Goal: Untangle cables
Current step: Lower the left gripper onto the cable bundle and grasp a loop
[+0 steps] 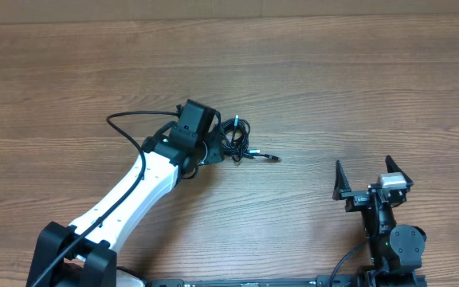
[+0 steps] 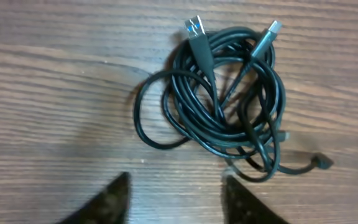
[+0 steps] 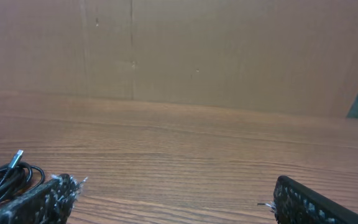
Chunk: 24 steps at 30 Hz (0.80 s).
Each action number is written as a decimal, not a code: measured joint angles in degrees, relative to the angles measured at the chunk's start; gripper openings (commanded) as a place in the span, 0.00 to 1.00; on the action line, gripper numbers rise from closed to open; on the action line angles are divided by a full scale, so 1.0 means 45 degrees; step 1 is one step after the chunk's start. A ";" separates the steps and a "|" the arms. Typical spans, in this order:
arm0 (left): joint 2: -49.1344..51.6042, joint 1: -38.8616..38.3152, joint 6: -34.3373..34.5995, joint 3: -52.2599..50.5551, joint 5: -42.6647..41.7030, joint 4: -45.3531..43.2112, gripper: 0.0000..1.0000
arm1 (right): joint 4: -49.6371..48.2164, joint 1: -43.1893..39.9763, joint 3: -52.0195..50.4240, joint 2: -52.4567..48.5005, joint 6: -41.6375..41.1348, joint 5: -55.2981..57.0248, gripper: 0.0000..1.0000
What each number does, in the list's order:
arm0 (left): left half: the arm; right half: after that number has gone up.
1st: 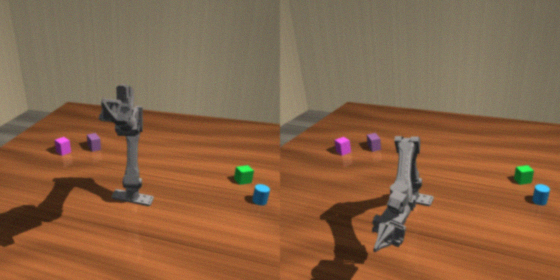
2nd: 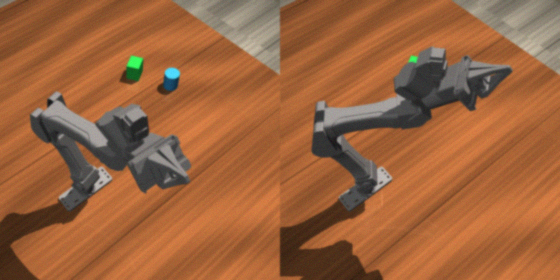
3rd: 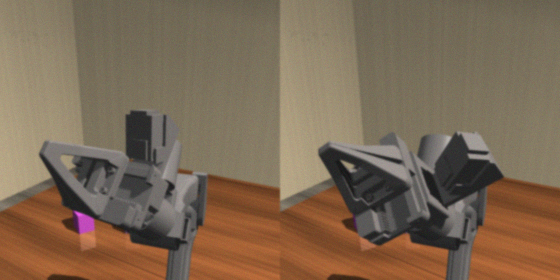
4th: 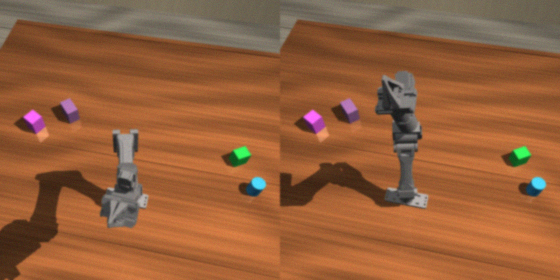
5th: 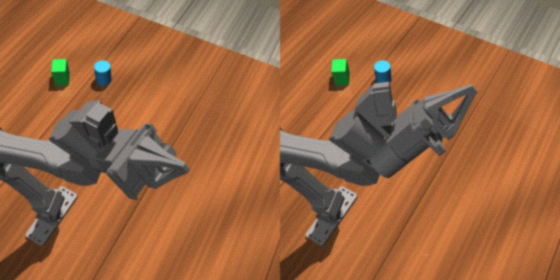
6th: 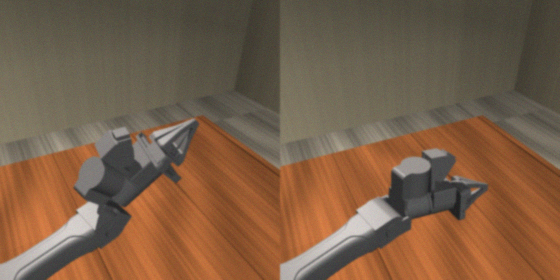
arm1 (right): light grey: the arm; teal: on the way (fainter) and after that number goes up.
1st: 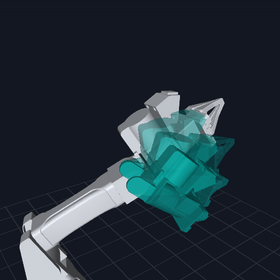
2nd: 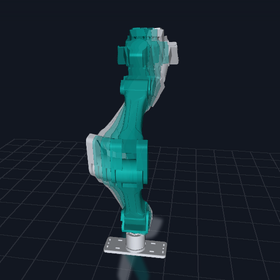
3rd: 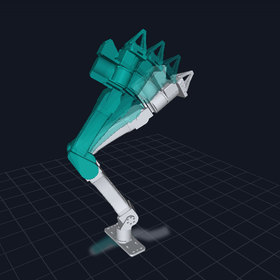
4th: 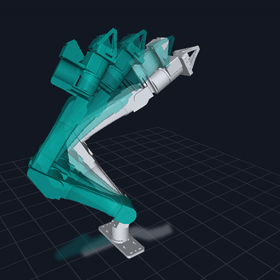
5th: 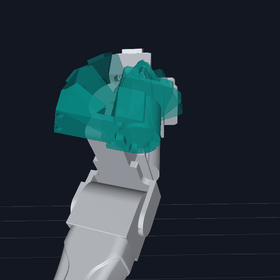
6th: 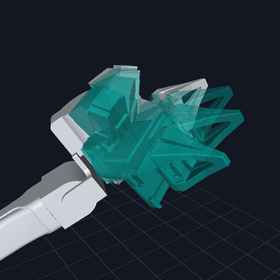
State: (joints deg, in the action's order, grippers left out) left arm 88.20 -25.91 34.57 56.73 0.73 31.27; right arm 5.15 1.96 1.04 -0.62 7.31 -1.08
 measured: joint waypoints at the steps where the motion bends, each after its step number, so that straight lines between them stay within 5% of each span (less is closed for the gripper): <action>1: 0.0000 0.0000 -0.0024 0.0000 0.0102 -0.0019 0.32 | -0.0005 0.0000 0.0000 0.0000 0.0000 0.0005 1.00; 10: 0.0733 0.0000 0.0398 0.0000 0.0510 -0.0937 0.19 | 0.0000 0.0000 0.0000 0.0000 0.0000 0.0000 1.00; 17: 0.1899 0.0000 0.0947 0.0000 0.0515 -0.2220 0.32 | 0.0000 0.0000 0.0000 0.0000 0.0000 0.0005 1.00; 24: 0.2521 0.0000 0.1345 0.0000 0.0515 -0.3478 0.28 | -0.0005 0.0000 0.0000 0.0000 0.0005 0.0000 1.00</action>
State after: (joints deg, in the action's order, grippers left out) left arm 99.55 -25.91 40.62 56.73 3.05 15.62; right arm 5.13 1.96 1.04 -0.62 7.33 -1.08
